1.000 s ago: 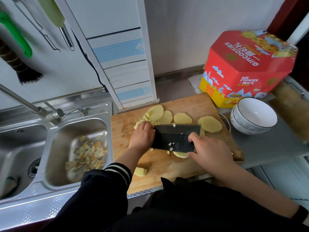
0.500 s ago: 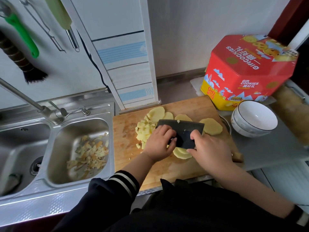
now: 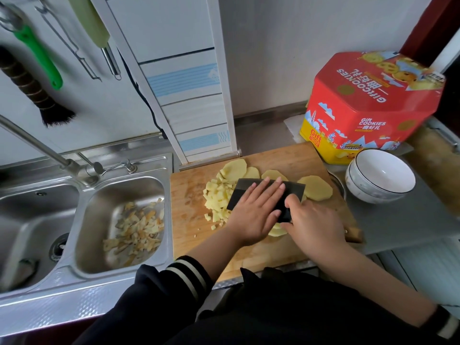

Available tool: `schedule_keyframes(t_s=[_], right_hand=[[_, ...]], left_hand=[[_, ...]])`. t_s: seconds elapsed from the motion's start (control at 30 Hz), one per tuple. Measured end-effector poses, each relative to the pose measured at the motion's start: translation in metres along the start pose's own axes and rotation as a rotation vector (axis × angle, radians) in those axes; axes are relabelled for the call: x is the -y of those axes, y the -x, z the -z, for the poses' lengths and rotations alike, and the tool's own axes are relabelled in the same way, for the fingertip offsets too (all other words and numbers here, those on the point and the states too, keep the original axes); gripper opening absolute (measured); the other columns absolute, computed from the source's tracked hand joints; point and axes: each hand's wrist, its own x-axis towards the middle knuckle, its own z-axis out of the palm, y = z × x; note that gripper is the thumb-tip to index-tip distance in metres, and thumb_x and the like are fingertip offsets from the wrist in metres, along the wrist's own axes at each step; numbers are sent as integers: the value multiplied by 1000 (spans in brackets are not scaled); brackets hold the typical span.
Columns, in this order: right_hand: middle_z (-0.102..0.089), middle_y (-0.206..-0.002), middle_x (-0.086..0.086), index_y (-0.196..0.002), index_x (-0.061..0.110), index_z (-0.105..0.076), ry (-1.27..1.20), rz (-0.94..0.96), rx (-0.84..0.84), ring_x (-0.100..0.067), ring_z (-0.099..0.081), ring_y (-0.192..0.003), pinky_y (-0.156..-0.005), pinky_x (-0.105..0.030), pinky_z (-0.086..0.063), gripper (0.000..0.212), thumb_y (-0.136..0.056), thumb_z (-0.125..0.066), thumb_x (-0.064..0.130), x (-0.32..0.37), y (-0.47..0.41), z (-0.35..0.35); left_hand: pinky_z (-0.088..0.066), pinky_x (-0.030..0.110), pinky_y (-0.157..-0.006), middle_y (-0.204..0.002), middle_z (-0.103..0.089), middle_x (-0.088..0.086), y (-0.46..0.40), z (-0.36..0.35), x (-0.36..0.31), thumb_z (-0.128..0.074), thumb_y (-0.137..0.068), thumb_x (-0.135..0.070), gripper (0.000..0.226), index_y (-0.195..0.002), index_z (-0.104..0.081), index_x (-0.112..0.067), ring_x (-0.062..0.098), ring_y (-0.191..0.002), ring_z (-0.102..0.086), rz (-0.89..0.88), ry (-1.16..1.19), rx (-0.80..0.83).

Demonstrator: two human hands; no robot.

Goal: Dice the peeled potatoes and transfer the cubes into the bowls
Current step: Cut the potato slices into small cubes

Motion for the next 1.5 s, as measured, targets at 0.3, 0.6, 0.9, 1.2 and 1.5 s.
schedule_keyframes(t_s=[0.3, 0.6, 0.9, 1.2, 1.5], right_hand=[[-65, -74, 1, -119, 15, -51, 73, 4, 5, -18, -64, -62, -49, -25, -31, 62, -76, -73, 54, -2, 5, -5], [-65, -81, 7, -128, 21, -45, -13, -61, 11, -13, -61, -70, -54, -25, -40, 55, -87, -61, 55, -13, 10, 4], [-53, -72, 13, -128, 24, -45, -401, -141, 168, -10, -51, -61, -47, -24, -32, 46, -97, -36, 56, -1, 7, 14], [-52, -74, 16, -117, 27, -57, -561, -56, 529, -10, -54, -72, -58, -27, -41, 30, -93, -54, 44, 40, -11, -23], [-65, -102, 6, -127, 20, -55, -527, -2, 668, -15, -62, -84, -66, -30, -47, 36, -96, -49, 37, 59, -22, -47]], left_hand=[[16, 35, -120, -163, 13, -1, 15, -12, 29, 13, -91, -54, 69, -150, 15, -19, 12, -145, 23, 376, -16, 233], [19, 34, -116, -162, 14, -1, 46, -14, 57, 2, -102, -45, 60, -154, 9, -17, 12, -141, 27, 583, -75, 297], [-48, 36, -74, -119, -62, 6, 98, 13, 52, -47, -101, -25, 26, -117, -63, -12, 26, -96, -63, 908, 163, -348], [-53, 37, -85, -116, -54, 4, 152, -18, 17, -86, -70, -35, 57, -109, -48, -20, 19, -97, -60, 1325, 623, -85], [-41, 28, -88, -131, -41, 11, 124, -28, -8, -72, -85, -21, 59, -132, -41, -5, 28, -114, -50, 1291, 478, -136]])
